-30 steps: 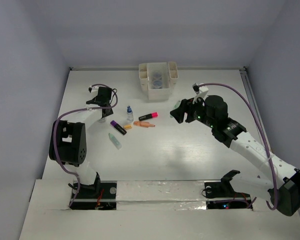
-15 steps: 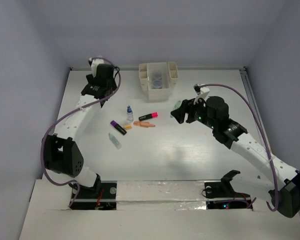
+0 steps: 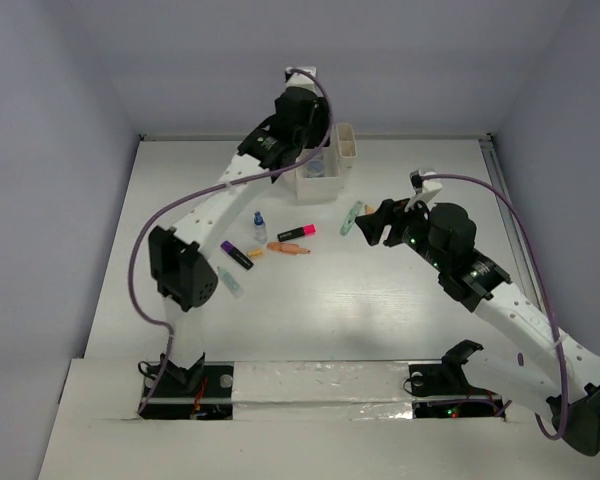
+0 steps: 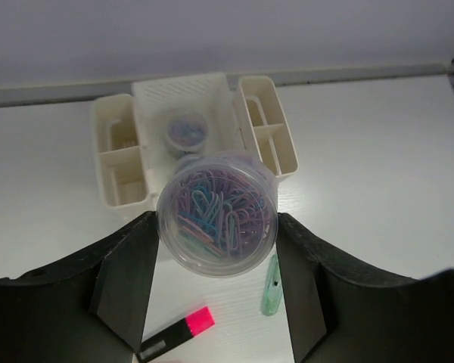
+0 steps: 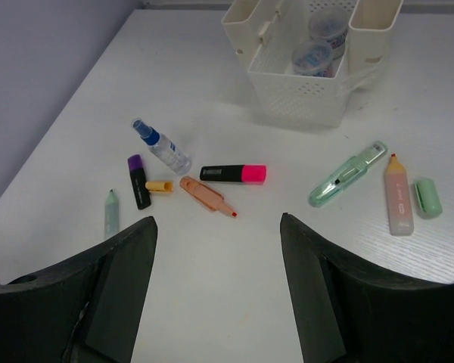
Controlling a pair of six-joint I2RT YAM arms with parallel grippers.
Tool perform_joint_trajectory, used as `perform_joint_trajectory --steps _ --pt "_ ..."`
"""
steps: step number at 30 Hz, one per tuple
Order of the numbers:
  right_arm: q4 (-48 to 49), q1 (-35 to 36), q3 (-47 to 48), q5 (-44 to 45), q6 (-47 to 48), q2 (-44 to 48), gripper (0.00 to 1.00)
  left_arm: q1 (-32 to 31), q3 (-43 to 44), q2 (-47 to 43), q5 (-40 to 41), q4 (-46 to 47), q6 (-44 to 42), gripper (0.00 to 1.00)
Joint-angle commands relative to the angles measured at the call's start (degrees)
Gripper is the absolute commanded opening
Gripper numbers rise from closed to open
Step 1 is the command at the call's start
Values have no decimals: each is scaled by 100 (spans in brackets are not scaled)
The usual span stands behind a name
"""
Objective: Sort the stationery into containers
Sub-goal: Place the stationery in the storage box.
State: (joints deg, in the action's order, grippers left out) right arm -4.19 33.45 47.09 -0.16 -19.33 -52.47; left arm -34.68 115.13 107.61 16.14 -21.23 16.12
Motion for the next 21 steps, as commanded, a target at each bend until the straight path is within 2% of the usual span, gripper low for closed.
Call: perform_joint_trajectory --steps 1,5,8,15,21 --pt "181 39 -24 236 -36 96 72 -91 702 723 -418 -65 -197 14" --pt "164 39 -103 341 -27 210 72 -92 1457 1393 -647 -109 -188 13" --pt "155 39 -112 342 -18 220 72 -92 1696 1727 -674 -170 -197 13" --pt "216 39 -148 254 -9 149 72 -92 1328 1842 -410 5 -302 13" --pt "216 39 -148 210 0 79 72 -92 1398 2114 -384 -39 -311 13"
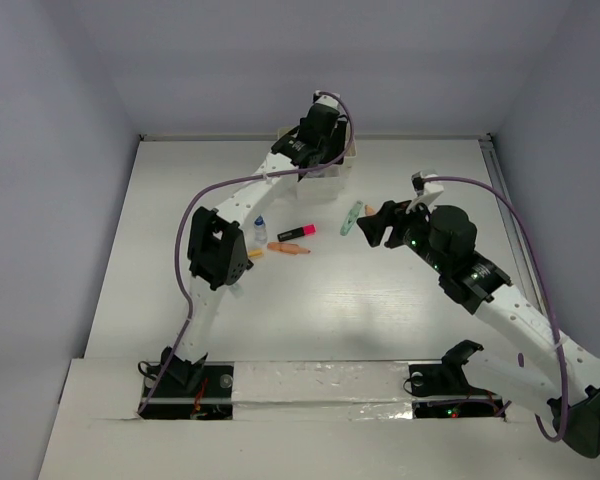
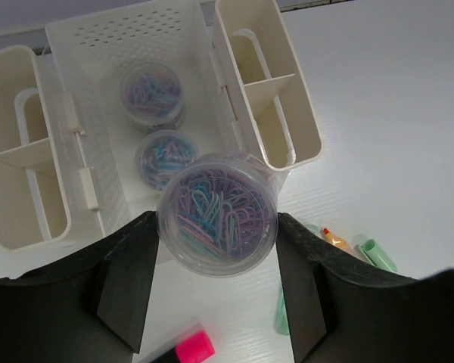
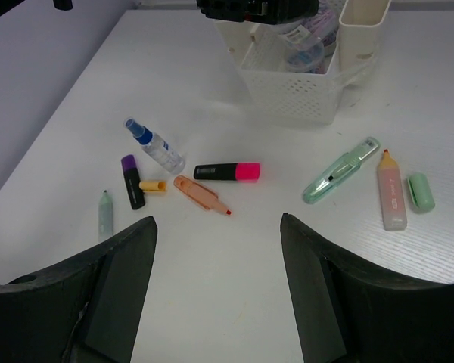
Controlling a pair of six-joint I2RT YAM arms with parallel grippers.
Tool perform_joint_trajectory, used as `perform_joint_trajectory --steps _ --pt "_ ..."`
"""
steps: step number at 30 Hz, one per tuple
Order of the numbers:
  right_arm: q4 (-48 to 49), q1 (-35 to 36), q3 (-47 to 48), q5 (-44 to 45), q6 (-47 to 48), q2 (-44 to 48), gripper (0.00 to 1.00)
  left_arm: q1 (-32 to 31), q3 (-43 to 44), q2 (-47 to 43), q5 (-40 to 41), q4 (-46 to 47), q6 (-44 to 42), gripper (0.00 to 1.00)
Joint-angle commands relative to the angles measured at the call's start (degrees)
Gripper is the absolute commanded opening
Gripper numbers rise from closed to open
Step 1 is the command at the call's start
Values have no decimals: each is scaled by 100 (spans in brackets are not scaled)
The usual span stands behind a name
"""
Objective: Sort the stationery into containers
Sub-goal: Place the stationery in the storage box.
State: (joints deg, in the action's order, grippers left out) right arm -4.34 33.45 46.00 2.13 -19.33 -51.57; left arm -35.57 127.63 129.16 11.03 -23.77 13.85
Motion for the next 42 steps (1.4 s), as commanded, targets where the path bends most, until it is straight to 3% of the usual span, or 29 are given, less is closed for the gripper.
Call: perform_joint_trajectory --steps 1,11,21,27,38,42 --pt "223 39 -47 -11 8 -11 72 50 148 -6 223 171 -84 13" --pt "258 39 -47 -125 26 -107 72 103 121 205 392 215 -251 13" --pt "302 39 -65 -134 44 -160 72 103 498 627 392 -374 -462 18" --pt "346 39 -82 -169 26 -230 72 103 657 742 58 -567 -646 29" --pt "372 39 -82 -169 17 -301 72 103 780 487 -443 -1024 -963 24" --pt "372 39 -82 -169 17 -318 72 103 781 540 -505 -1156 -1007 31"
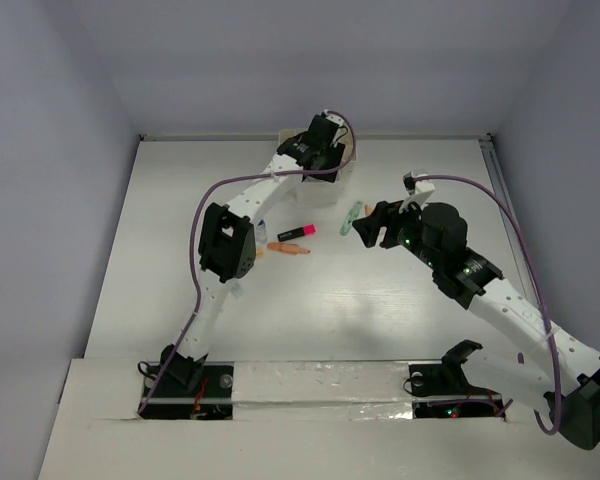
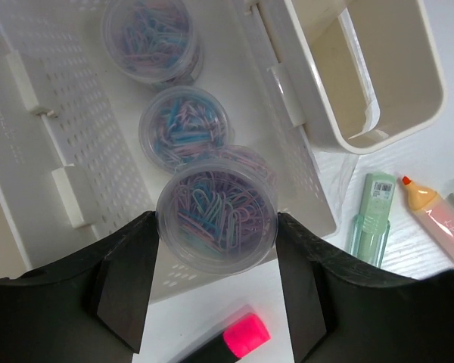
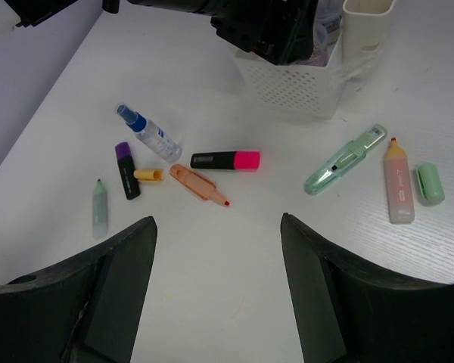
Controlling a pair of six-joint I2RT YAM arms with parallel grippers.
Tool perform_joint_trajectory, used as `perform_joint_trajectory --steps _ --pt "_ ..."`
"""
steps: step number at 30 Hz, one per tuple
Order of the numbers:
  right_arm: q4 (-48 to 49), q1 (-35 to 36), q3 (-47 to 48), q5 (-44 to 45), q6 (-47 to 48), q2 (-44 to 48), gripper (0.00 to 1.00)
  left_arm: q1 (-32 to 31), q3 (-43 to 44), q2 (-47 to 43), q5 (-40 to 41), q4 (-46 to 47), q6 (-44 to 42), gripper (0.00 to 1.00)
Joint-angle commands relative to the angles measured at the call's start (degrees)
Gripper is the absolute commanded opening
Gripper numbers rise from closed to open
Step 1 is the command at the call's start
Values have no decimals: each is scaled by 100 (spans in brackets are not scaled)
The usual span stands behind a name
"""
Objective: Sort the stationery into containers
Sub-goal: Place the stationery in the storage box, then pick up the stationery from the center of the board.
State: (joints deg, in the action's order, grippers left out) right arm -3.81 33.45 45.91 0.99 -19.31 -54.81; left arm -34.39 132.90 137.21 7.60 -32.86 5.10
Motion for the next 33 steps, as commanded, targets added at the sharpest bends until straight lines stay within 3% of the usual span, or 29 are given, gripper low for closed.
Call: perform_joint_trajectory --steps 1,4,7,12,23,27,28,30,33 --pt "320 39 -73 -56 15 5 73 -15 228 -247 -162 -247 -132 33" --pt "320 39 -82 -56 15 -4 73 -15 131 -186 -293 -125 -45 43" --pt "320 39 -91 -12 6 -4 74 -15 -18 -334 -399 173 61 60" --pt "320 39 -91 50 -11 -13 74 -15 -387 -993 -549 780 149 83" --pt "215 39 -3 217 24 -83 77 -15 -625 -2564 -242 1001 193 89" --pt "92 39 76 313 6 -223 54 -68 -1186 -3497 -136 1124 263 89" --pt "-4 39 102 348 -2 -267 38 -68 -1701 -3760 -109 1211 272 88" --pt "-171 39 190 454 -11 -416 25 -68 -2666 -4595 -22 1545 289 88" --pt "-304 39 260 498 -29 -636 23 -68 -3663 -5790 180 1932 289 89"
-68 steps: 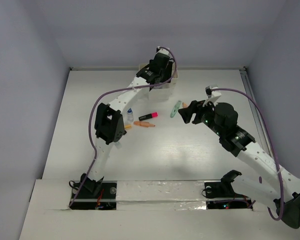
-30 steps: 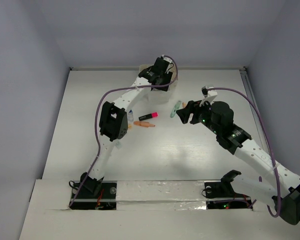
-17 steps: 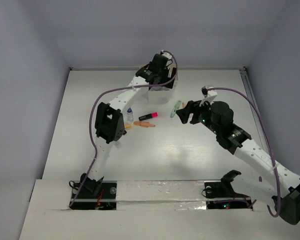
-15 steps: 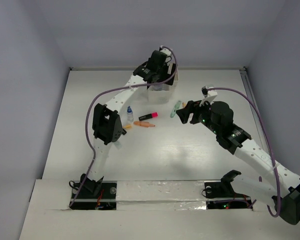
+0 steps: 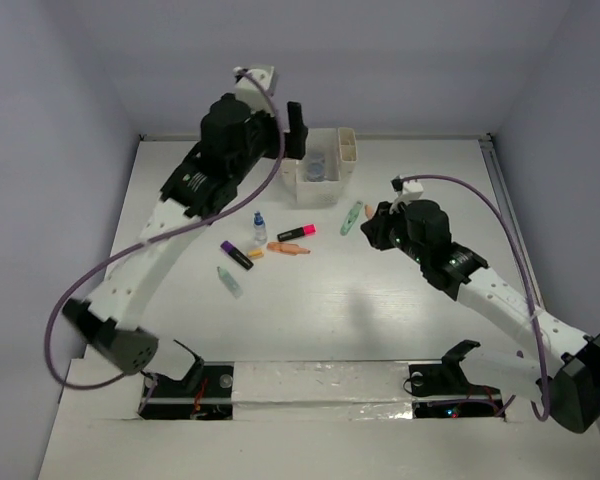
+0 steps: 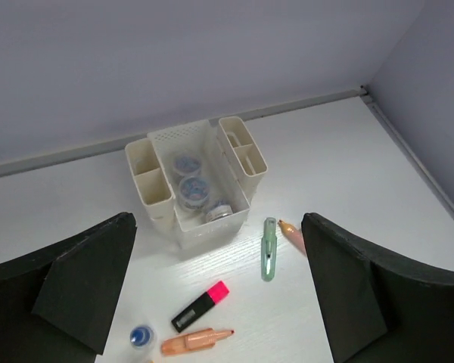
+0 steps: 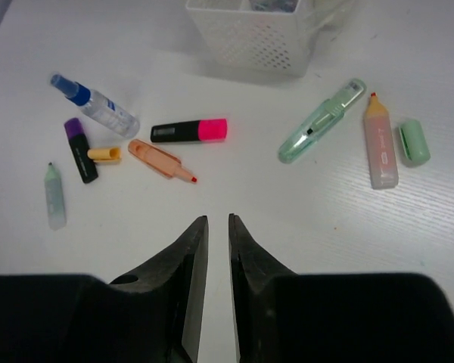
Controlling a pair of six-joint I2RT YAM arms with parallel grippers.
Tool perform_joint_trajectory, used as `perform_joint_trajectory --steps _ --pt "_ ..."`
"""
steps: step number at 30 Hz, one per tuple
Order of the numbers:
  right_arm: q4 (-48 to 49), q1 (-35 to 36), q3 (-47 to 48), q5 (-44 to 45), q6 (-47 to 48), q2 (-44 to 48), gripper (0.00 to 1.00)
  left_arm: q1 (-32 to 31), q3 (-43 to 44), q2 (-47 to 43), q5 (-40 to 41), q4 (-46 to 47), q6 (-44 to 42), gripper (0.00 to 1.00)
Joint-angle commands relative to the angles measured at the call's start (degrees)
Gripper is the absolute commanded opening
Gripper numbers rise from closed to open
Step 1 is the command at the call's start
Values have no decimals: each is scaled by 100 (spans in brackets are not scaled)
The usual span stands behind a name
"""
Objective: Sort the stationery into containers
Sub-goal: Pick up the stationery from the center of the board.
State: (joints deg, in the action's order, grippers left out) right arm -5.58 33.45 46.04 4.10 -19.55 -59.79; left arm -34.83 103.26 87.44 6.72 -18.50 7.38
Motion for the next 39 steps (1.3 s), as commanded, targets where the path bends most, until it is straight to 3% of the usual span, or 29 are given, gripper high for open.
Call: perform_joint_trajectory --steps 1,8,11,19,29,39 --pt "-179 39 308 179 -5 -199 23 -24 -1320 -1112 347 575 106 91" --pt "-128 39 773 -435 144 -893 46 -24 -3469 -3370 952 901 334 99" --pt "30 170 1038 -1103 241 -1411 59 -24 -4094 -3872 1216 910 335 99" --pt "84 1048 2715 -1095 373 -3309 80 28 -4946 -4384 2052 944 211 99" --pt "-891 1375 5351 -586 777 -5577 82 564 -5571 -4991 1764 1419 326 99" --pt "-1515 1542 6759 -445 953 -6782 76 565 -5589 -4982 1402 1446 326 99"
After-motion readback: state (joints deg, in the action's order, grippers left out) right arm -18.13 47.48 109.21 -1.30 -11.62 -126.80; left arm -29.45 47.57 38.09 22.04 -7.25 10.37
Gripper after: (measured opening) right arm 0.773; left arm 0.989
